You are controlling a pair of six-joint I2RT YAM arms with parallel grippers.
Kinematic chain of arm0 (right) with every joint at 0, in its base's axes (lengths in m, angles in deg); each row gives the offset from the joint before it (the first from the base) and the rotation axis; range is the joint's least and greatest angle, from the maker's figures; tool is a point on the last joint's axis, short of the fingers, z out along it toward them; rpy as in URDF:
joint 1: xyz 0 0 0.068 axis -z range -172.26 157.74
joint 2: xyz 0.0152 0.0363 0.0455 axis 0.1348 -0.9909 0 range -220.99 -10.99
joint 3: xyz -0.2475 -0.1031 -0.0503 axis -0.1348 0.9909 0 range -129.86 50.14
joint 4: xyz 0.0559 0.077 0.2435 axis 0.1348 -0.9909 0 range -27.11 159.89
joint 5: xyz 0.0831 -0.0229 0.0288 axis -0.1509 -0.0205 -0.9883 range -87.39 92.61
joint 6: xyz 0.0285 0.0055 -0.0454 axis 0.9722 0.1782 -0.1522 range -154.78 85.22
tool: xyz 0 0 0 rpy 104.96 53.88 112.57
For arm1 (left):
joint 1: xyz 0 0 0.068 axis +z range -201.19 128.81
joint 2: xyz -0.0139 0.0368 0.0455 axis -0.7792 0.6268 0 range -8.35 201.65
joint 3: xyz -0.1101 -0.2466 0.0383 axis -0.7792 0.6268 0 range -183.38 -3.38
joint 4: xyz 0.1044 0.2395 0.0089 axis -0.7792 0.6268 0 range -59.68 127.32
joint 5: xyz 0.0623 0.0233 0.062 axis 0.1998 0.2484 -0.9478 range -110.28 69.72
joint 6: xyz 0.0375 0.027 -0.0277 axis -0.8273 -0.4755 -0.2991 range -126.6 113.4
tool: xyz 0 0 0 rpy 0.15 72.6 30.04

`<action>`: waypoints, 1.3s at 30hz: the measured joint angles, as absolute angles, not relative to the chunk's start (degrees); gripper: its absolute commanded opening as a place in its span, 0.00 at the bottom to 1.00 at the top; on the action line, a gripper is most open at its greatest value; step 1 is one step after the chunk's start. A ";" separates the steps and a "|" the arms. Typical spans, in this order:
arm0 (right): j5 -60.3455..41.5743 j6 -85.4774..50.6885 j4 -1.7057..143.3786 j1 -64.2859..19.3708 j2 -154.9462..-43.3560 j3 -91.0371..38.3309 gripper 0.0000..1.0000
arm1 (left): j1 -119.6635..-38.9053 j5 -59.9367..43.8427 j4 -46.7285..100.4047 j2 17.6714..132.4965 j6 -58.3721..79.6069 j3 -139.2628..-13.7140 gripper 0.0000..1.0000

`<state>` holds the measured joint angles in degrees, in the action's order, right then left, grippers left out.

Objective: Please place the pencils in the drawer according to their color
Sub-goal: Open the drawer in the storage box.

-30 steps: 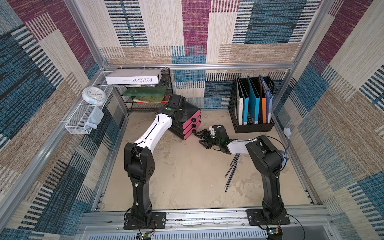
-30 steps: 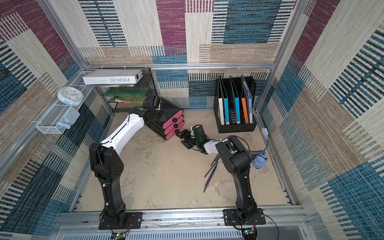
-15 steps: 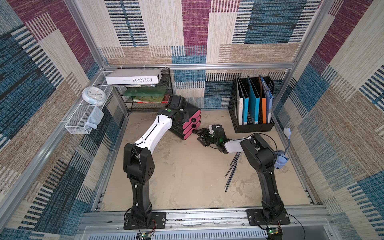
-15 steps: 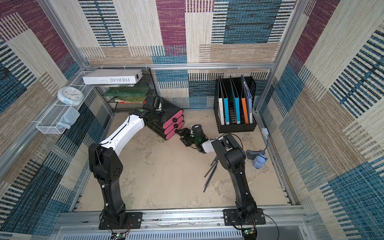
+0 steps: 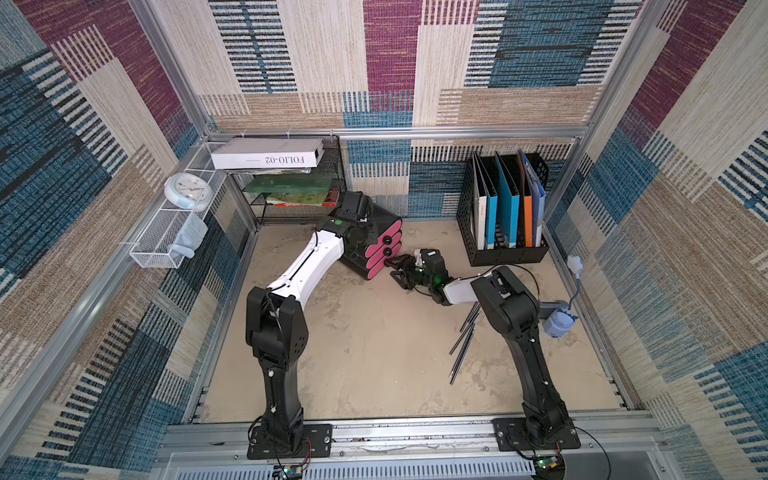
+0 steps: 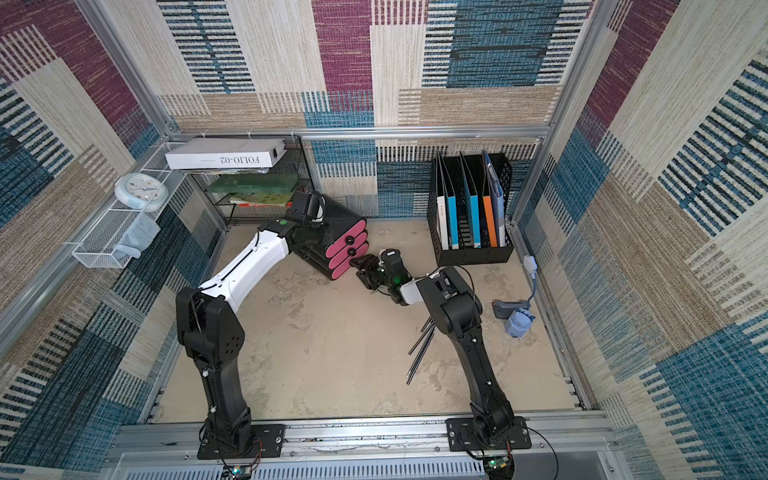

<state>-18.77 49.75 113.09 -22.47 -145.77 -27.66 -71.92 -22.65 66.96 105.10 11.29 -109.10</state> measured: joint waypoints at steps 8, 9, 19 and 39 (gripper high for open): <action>-19.34 50.45 114.09 -21.86 -147.06 -28.62 0.57 | -71.92 -22.63 66.96 105.17 11.27 -109.12 0.19; -19.56 50.61 114.33 -21.80 -147.30 -28.84 0.57 | -71.92 -22.63 66.96 105.19 11.27 -109.14 0.19; -20.41 51.06 113.98 -21.51 -148.89 -31.55 0.56 | -71.94 -22.25 66.64 105.30 11.27 -109.14 0.18; -21.00 51.04 116.01 -21.45 -147.52 -28.76 0.25 | -71.94 -22.19 66.48 105.19 11.27 -108.92 0.16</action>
<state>-21.00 51.04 116.01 -21.45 -147.52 -28.76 -71.94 -22.19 66.48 105.19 11.27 -108.92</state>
